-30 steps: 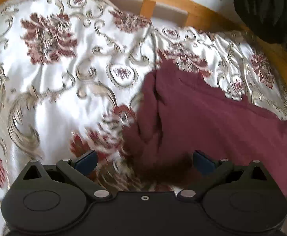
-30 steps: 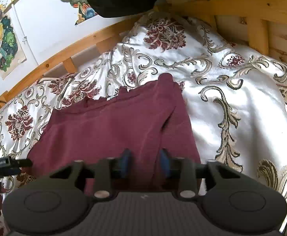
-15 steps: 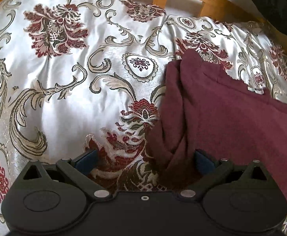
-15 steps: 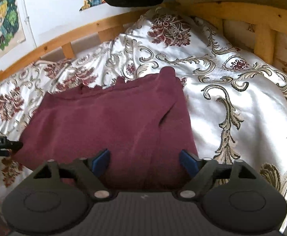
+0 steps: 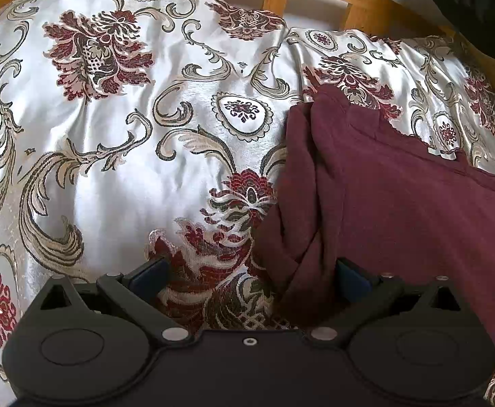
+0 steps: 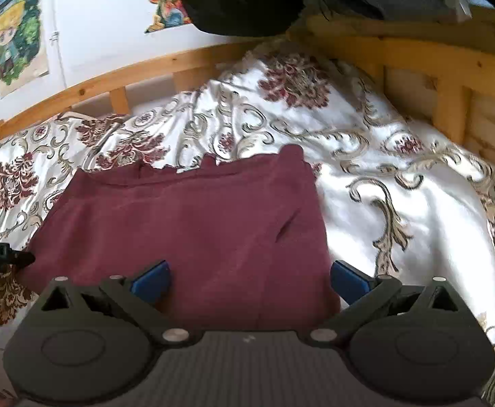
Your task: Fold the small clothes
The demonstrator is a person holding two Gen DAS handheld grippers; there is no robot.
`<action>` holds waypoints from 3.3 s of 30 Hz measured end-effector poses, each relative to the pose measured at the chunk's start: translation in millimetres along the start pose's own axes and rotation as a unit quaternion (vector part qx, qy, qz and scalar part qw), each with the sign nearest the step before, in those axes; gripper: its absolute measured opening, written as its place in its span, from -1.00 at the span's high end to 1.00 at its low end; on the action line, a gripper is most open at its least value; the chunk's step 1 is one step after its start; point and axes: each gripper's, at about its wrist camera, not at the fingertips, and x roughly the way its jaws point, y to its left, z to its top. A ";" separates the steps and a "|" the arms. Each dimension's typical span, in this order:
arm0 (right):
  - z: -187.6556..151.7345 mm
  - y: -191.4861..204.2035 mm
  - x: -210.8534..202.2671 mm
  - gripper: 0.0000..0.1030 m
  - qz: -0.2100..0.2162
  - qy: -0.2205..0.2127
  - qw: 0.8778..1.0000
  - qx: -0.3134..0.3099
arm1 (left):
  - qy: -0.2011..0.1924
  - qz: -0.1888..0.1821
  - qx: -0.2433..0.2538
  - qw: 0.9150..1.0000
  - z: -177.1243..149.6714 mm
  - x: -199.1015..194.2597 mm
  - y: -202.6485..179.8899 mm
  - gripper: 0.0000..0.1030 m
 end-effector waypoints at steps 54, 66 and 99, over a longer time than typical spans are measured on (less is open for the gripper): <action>-43.6 96.6 53.6 -0.99 -0.004 -0.039 0.987 -0.155 | -0.018 -0.075 0.040 0.996 9.8 28.8 -20.2 -0.99; -44.0 96.8 53.9 -0.99 -0.003 -0.040 0.987 -0.155 | -0.010 -0.071 0.042 0.997 11.7 29.5 -22.0 -0.99; -44.1 97.4 54.8 -0.99 -0.001 -0.041 0.987 -0.154 | 0.013 -0.097 -0.016 0.995 22.6 3.0 -24.0 0.55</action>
